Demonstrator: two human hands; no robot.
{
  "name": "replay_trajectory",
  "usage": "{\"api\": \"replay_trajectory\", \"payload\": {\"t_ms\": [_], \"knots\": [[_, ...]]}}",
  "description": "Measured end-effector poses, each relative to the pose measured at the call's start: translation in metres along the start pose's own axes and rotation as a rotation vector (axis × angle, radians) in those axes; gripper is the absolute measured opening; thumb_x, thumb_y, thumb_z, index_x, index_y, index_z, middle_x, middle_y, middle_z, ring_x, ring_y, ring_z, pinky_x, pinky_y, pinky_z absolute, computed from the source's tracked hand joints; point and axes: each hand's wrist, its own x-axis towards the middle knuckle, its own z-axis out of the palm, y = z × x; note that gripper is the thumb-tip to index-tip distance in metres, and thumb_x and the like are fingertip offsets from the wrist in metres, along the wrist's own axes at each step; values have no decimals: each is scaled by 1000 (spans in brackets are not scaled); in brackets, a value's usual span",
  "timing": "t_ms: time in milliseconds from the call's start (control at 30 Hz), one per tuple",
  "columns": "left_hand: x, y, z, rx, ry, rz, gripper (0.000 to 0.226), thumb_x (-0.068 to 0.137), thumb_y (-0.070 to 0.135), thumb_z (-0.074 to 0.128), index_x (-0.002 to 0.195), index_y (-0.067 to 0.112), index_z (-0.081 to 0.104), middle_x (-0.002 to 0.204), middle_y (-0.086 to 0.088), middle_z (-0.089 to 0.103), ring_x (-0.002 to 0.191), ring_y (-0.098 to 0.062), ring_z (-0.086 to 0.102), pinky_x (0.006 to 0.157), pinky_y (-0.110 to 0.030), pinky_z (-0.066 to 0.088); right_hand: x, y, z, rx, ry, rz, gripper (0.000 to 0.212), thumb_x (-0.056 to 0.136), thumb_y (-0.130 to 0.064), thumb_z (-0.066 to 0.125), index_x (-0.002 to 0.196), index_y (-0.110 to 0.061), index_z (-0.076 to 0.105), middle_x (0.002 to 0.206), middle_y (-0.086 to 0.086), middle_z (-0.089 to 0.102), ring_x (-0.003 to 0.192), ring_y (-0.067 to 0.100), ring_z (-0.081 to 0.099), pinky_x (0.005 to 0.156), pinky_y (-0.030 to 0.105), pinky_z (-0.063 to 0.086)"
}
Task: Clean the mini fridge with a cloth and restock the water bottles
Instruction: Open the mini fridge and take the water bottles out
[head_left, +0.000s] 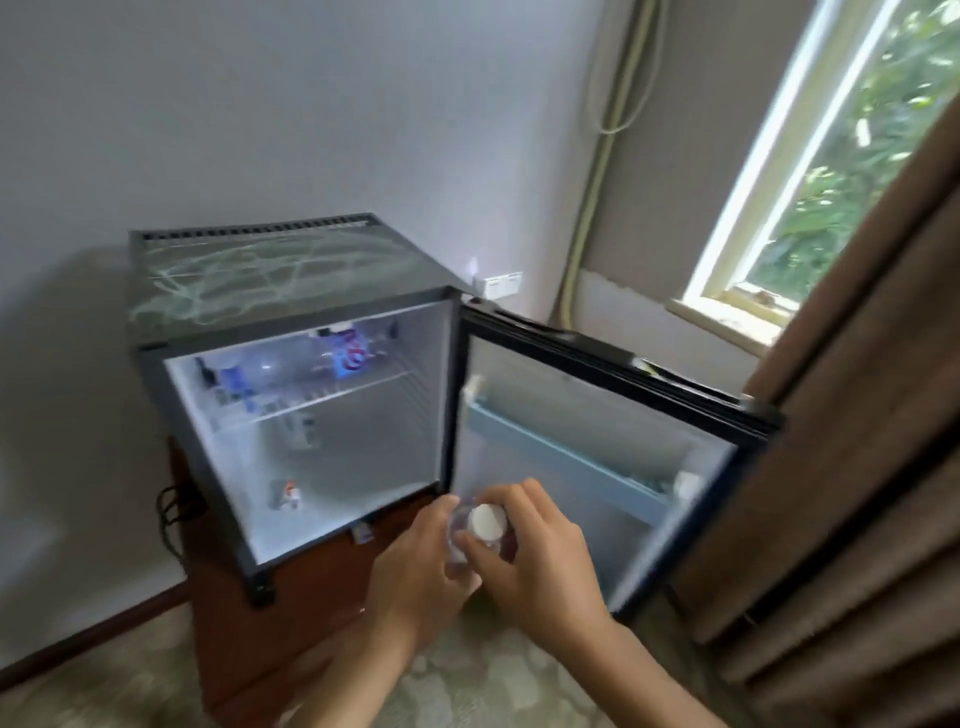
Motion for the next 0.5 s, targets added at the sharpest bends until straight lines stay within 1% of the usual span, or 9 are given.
{"api": "replay_trajectory", "payload": {"t_ms": [67, 133, 167, 233, 300, 367, 433, 467, 500], "knots": [[-32, 55, 33, -52, 3, 72, 59, 77, 57, 58, 133, 41, 50, 127, 25, 62, 116, -1, 60, 86, -23, 45, -51, 27, -47, -55, 57, -15, 27, 88, -56, 64, 107, -38, 55, 92, -16, 46, 73, 9, 57, 65, 32, 50], [-67, 105, 65, -80, -48, 129, 56, 78, 60, 59, 131, 43, 52, 121, 27, 64, 113, 3, 59, 87, -23, 46, -101, 56, -89, -85, 97, 22, 29, 87, -58, 64, 109, -41, 55, 95, -18, 46, 74, 6, 57, 64, 31, 52], [-81, 117, 73, -94, -87, 125, 54, 79, 62, 57, 130, 47, 50, 119, 28, 64, 112, 2, 59, 87, -23, 47, -116, 64, -97, -94, 101, 47, 30, 87, -60, 62, 111, -43, 54, 98, -20, 46, 79, 4, 57, 65, 30, 52], [-104, 174, 109, -80, -160, 200, 54, 76, 69, 50, 126, 52, 45, 117, 30, 63, 110, 2, 60, 86, -23, 46, -164, 97, -145, -114, 120, 153, 33, 87, -64, 58, 114, -46, 53, 106, -22, 47, 93, 1, 56, 72, 30, 53], [-112, 195, 123, -63, -216, 199, 51, 77, 72, 47, 123, 52, 43, 110, 29, 62, 105, 2, 61, 82, -20, 42, -176, 114, -156, -97, 110, 199, 33, 86, -63, 56, 113, -44, 54, 111, -22, 51, 101, 1, 56, 79, 32, 53], [-113, 253, 162, -19, -238, 243, 47, 79, 71, 45, 122, 52, 41, 101, 28, 62, 97, 2, 62, 82, -19, 43, -199, 153, -203, -55, 154, 287, 31, 84, -61, 57, 109, -43, 54, 108, -20, 55, 96, 3, 58, 82, 32, 52], [-108, 289, 187, -21, -267, 267, 46, 80, 70, 48, 122, 52, 40, 98, 30, 66, 92, 4, 66, 83, -24, 52, -203, 182, -234, -71, 207, 326, 29, 85, -60, 58, 106, -40, 55, 100, -17, 59, 90, 7, 58, 80, 32, 52], [-103, 300, 196, -33, -292, 269, 45, 82, 69, 53, 122, 52, 40, 97, 31, 66, 88, 6, 66, 79, -23, 54, -202, 192, -244, -60, 223, 347, 27, 85, -59, 58, 103, -39, 55, 97, -17, 60, 88, 8, 59, 79, 33, 52], [-98, 311, 205, -45, -304, 278, 46, 83, 69, 56, 122, 52, 39, 96, 32, 66, 86, 8, 66, 75, -17, 51, -202, 204, -255, -34, 238, 364, 26, 86, -59, 59, 101, -38, 56, 94, -16, 62, 87, 9, 59, 77, 33, 52]]}}
